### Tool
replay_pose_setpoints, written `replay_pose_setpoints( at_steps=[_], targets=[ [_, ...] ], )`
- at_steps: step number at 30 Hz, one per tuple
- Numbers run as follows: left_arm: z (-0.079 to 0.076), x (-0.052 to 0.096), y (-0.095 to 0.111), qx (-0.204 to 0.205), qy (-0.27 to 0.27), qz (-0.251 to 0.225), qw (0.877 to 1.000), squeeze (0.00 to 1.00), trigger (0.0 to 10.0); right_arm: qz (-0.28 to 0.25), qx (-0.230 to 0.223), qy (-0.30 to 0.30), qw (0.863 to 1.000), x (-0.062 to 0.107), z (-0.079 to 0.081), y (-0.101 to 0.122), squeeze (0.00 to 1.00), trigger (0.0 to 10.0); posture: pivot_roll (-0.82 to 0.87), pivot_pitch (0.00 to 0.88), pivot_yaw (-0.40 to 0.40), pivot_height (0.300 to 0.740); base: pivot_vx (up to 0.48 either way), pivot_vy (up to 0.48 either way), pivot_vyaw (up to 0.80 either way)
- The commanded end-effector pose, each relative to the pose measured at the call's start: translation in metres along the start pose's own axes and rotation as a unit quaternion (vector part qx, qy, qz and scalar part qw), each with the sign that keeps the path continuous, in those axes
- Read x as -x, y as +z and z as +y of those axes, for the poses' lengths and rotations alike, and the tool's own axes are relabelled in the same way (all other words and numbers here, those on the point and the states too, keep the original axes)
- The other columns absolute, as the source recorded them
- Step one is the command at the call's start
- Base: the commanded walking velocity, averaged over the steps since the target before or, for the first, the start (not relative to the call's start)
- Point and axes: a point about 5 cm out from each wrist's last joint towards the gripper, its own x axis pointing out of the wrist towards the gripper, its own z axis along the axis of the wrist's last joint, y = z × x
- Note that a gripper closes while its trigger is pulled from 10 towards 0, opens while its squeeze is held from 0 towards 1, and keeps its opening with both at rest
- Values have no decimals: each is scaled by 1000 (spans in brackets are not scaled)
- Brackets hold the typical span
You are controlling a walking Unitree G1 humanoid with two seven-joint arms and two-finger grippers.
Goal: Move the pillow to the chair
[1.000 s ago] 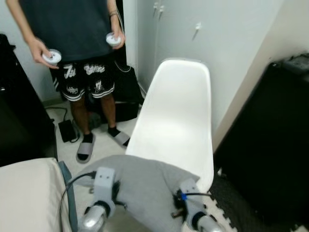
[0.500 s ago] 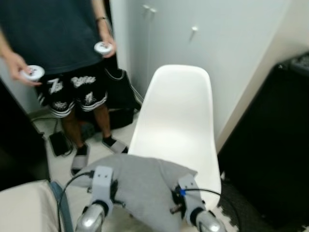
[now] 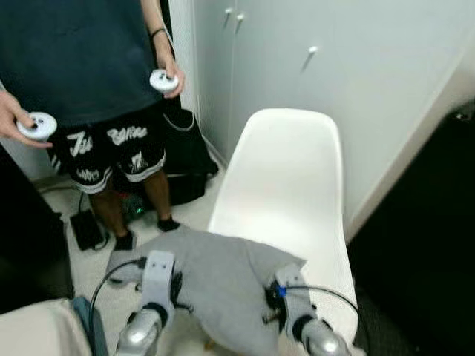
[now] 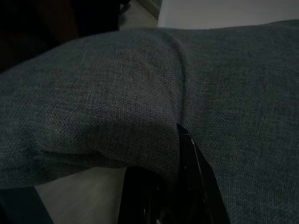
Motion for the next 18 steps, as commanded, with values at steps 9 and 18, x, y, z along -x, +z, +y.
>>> replay_pose_setpoints(
  at_steps=[9,18],
  targets=[
    [9,-3,9,-2,18,-15,1000,0,10000,2,-11,-24,1000,2,-8,-2,0,10000,20,126,-36,707,0,0,0],
    [14,-8,18,-5,26,-25,999,0,10000,-4,-16,-24,1000,0,-6,2,0,10000,22,126,-37,682,0,0,0]
  ],
)
